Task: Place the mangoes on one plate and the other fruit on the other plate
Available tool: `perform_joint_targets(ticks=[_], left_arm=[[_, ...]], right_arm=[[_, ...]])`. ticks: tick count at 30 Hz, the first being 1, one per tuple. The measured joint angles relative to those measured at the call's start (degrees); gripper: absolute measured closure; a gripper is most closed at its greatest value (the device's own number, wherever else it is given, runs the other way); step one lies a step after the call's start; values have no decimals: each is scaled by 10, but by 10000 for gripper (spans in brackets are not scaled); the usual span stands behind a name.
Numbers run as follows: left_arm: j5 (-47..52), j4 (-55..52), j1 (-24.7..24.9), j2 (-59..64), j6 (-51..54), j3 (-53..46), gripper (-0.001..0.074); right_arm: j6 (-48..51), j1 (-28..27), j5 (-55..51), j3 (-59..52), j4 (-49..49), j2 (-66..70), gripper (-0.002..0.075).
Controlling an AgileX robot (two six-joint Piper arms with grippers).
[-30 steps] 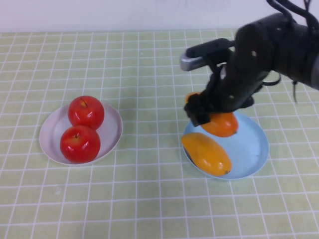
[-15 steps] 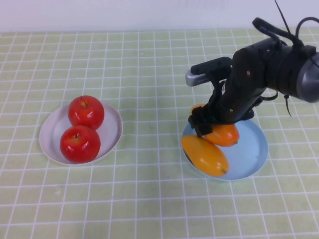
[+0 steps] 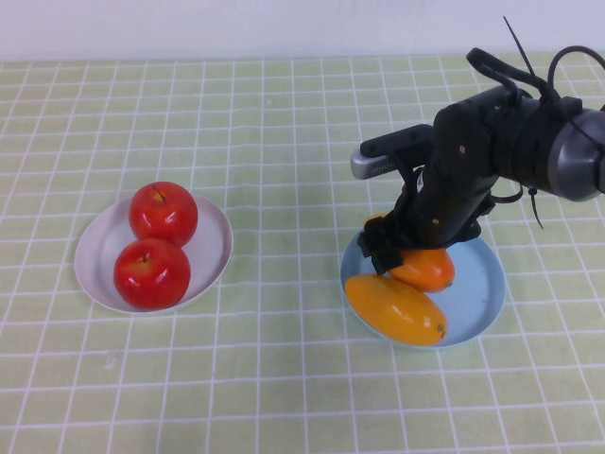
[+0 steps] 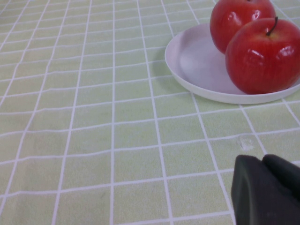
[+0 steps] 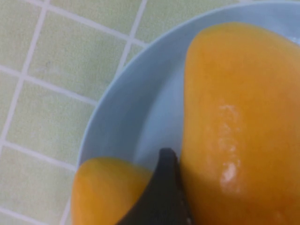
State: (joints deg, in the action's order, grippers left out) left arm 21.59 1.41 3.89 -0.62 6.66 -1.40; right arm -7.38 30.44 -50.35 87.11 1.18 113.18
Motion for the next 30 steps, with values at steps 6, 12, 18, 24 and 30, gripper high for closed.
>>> perform_joint_targets(ticks=[6, 12, 18, 24, 30], left_arm=[[0, 0, 0, 0, 0, 0, 731], [0, 0, 0, 0, 0, 0, 731], [0, 0, 0, 0, 0, 0, 731], [0, 0, 0, 0, 0, 0, 731], [0, 0, 0, 0, 0, 0, 731]], right_arm=[[0, 0, -18, 0, 4, 0, 124], [0, -1, -23, 0, 10, -2, 43], [0, -5, -48, 0, 28, -24, 36], [0, -3, -68, -3, 25, -101, 90], [0, 8, -83, -77, 24, -227, 450]])
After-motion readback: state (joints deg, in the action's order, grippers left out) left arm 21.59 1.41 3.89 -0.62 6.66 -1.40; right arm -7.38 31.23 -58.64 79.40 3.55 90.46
